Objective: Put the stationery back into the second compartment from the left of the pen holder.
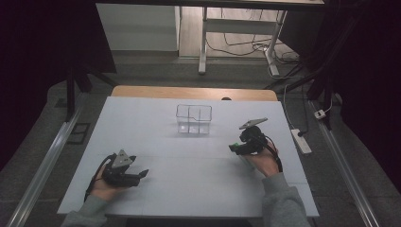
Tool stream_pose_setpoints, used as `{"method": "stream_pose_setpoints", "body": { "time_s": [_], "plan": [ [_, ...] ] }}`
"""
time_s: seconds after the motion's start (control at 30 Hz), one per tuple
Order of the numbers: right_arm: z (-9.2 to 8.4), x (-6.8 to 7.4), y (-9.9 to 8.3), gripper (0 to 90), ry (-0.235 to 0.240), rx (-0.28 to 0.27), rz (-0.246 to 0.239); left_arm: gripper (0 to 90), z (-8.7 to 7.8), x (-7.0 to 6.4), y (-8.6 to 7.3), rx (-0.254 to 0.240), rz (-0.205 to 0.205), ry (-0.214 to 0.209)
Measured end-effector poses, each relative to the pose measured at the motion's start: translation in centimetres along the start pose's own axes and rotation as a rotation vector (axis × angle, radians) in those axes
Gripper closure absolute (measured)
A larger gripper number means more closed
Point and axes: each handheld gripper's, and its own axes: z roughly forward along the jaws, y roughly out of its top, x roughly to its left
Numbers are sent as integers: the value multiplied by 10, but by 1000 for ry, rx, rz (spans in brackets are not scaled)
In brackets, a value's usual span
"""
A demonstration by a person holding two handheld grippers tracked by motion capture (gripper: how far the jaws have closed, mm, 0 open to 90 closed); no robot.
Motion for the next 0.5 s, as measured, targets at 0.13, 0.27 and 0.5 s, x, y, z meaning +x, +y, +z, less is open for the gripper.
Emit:
{"method": "stream_pose_setpoints", "body": {
  "time_s": [0.13,0.27,0.5],
  "plan": [
    [6,1,0,348,-6,33,-9,262,0,0,0,0,1,0],
    [10,2,0,345,-7,61,-9,262,0,0,0,-2,0,-1],
    [13,6,0,343,-32,104,-16,262,3,2,2,7,4,-2]
  ]
}}
